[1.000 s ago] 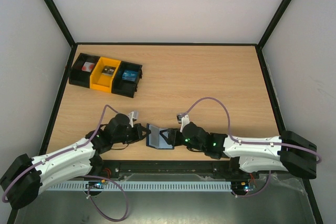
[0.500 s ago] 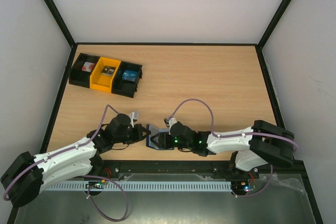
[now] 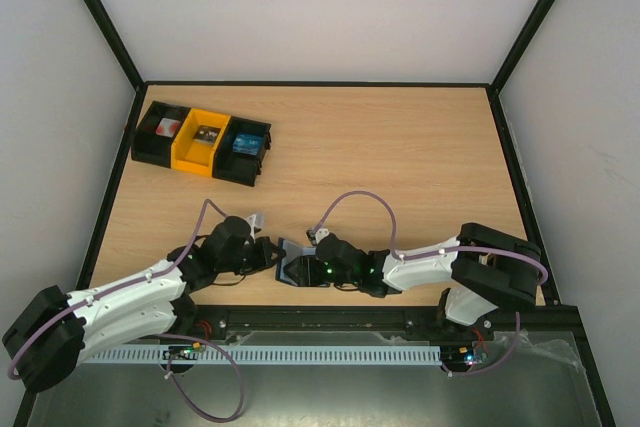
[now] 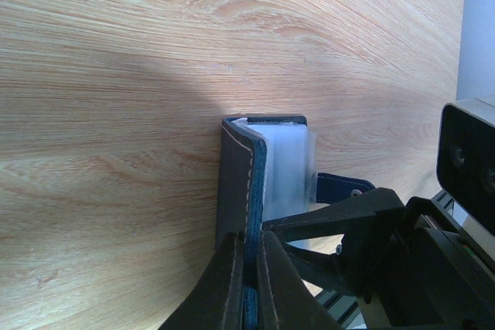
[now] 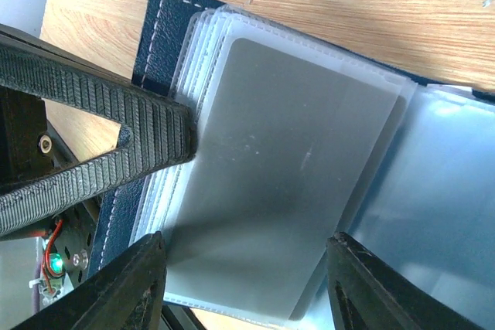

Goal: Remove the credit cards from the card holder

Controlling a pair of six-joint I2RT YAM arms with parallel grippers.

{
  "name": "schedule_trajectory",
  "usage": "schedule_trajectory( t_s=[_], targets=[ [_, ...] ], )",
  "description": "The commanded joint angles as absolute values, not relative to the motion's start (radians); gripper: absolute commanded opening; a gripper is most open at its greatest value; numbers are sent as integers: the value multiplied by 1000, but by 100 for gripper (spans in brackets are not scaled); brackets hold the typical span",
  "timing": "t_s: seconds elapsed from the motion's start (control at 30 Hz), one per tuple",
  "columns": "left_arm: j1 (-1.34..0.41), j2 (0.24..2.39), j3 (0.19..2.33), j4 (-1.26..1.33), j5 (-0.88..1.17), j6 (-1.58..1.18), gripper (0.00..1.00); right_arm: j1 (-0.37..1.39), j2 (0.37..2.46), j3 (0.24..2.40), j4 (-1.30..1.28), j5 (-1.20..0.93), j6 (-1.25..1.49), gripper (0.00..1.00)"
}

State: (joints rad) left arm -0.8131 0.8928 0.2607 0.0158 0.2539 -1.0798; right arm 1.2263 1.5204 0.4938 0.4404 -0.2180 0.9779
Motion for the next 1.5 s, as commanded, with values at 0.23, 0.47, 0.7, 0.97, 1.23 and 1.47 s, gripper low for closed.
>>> schedule_trajectory(
  t_s=[0.23,0.47,0.7,0.97,1.23,1.47],
  targets=[
    [-817,857,278,42,276,-1072,11,1232,1492,474,398,-134,989,48],
    [-816,848,264,53,281,-1080,3,1232,1472,468,372,-117,994,44],
    [-818,840,274,41,270,-1080,3,1232,1458,460,351,-105,1007,43],
    [-817,845,272,43,266,-1082,3,1232,1402,452,402,-143,1039,52],
    [-818,863,273,63,267,-1089,3,1232,1429,463,433,-164,1061,60],
    [-818,867,276,66,271,-1089,3,1232,1437,464,430,-159,1063,63]
  ],
)
